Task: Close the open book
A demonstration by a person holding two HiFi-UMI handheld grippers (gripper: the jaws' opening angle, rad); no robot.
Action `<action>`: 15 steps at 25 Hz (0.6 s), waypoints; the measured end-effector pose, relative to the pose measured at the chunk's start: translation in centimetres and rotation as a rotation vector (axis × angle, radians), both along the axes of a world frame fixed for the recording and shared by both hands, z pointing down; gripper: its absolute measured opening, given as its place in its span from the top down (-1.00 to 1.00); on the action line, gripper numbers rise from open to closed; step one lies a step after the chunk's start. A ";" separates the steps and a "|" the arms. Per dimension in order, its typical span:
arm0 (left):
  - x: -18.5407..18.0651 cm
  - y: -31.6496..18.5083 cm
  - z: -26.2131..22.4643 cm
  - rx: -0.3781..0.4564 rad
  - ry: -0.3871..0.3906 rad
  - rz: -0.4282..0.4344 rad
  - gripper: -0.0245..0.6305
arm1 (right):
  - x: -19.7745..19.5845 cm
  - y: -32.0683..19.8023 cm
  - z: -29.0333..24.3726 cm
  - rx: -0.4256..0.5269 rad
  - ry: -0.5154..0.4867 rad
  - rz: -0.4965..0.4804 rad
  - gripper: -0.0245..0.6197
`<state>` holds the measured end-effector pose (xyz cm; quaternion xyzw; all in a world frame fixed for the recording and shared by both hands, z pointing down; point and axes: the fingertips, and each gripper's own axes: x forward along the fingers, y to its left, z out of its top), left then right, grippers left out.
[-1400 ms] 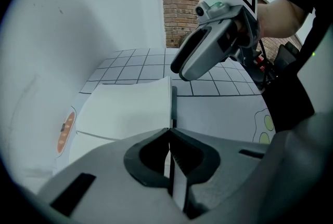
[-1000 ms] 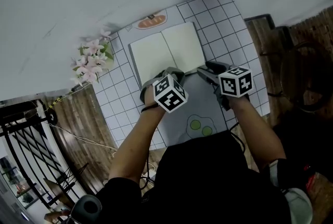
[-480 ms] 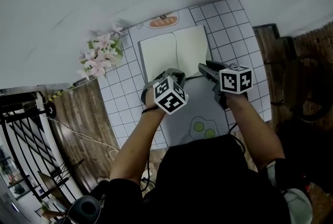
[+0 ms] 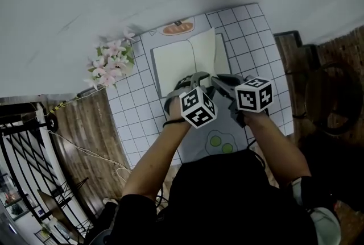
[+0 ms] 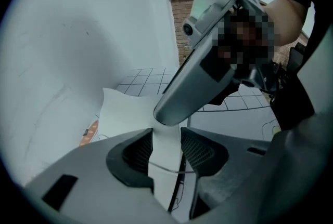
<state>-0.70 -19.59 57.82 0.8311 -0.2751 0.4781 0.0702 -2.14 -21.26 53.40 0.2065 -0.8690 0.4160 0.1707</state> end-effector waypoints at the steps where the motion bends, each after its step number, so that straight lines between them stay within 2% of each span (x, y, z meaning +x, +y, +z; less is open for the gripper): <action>1: -0.1 -0.1 0.1 0.009 -0.013 0.001 0.46 | -0.2 0.2 -0.2 0.008 0.004 -0.014 0.86; 3: -0.1 -0.1 0.3 0.025 -0.041 0.011 0.46 | -0.2 0.4 -0.1 0.003 0.012 -0.019 0.86; 7: 0.1 -0.3 0.9 0.064 -0.096 0.011 0.46 | 0.1 -0.2 0.2 -0.041 -0.002 0.048 0.86; 11: -0.8 -0.8 0.4 0.037 -0.026 -0.099 0.48 | -0.4 0.0 -0.5 -0.005 0.000 0.031 0.85; 13: -1.7 -0.6 0.2 0.023 -0.020 -0.121 0.73 | -0.6 0.4 -1.2 0.016 -0.011 0.003 0.72; 15: -2.5 -0.2 0.5 0.000 -0.038 -0.123 0.80 | -0.8 0.9 -1.8 0.053 -0.014 -0.035 0.65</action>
